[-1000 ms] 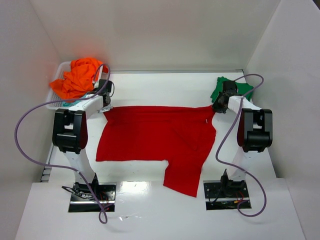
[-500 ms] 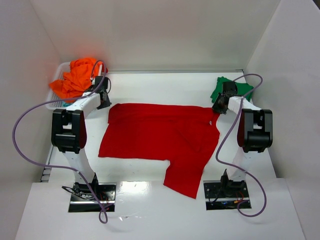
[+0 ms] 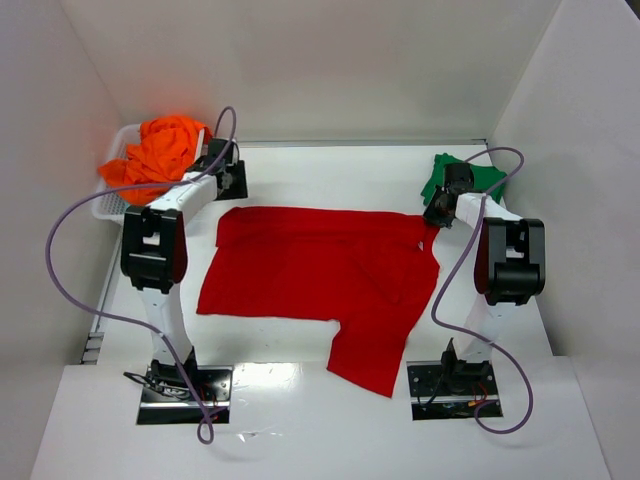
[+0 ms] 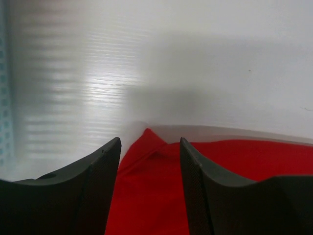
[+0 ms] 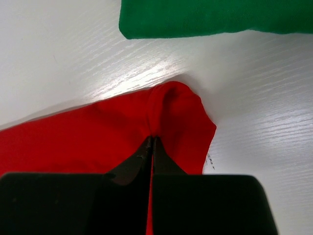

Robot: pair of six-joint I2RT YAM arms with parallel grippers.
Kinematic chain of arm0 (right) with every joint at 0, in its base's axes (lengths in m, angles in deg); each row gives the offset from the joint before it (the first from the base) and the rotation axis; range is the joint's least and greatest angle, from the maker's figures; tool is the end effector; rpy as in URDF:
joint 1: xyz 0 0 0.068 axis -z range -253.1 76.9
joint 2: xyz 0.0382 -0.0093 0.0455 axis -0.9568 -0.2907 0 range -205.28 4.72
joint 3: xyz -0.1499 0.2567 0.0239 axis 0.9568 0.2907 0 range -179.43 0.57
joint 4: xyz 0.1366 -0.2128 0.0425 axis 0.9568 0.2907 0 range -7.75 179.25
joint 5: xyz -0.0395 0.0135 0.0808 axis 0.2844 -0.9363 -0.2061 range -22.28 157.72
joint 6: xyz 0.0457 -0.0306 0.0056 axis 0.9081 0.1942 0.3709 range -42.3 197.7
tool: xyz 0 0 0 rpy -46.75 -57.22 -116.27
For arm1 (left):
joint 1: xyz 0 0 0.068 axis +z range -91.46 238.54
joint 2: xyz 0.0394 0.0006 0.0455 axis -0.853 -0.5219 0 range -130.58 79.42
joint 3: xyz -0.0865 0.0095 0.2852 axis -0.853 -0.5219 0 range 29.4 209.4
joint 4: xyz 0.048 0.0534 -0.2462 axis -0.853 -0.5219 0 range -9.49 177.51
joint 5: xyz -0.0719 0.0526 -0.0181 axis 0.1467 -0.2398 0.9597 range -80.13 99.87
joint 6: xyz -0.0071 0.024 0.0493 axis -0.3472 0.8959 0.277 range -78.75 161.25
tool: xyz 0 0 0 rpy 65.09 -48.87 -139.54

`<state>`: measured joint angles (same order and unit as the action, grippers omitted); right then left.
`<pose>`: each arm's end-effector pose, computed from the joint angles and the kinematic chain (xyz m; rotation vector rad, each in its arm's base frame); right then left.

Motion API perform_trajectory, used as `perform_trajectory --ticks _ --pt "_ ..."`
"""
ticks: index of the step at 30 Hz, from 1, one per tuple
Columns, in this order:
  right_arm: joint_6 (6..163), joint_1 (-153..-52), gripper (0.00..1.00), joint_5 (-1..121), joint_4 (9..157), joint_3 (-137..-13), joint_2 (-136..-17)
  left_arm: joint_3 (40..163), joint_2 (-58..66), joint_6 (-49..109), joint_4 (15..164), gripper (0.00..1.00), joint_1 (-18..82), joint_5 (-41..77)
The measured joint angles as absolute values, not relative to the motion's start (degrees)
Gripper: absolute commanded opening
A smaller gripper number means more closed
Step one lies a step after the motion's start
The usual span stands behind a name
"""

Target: Fold and stack the t-shirts

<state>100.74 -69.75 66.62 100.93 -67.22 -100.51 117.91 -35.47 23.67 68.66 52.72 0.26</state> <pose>0.3846 -0.0218 0.2028 0.5766 2.4918 0.1575 0.4600 -0.0405 0.2451 -0.3211 2.3241 -0.0028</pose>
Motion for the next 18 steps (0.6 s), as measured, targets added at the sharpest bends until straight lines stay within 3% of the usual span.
perform_trajectory --ticks 6,18 --pt "100.7 -69.7 0.00 66.7 100.9 -67.2 -100.5 118.8 -39.8 28.4 67.8 0.55 49.9 0.7" --pt "100.7 -69.7 0.00 66.7 100.9 -67.2 -100.5 118.8 -41.5 29.0 66.5 0.34 49.2 -7.8"
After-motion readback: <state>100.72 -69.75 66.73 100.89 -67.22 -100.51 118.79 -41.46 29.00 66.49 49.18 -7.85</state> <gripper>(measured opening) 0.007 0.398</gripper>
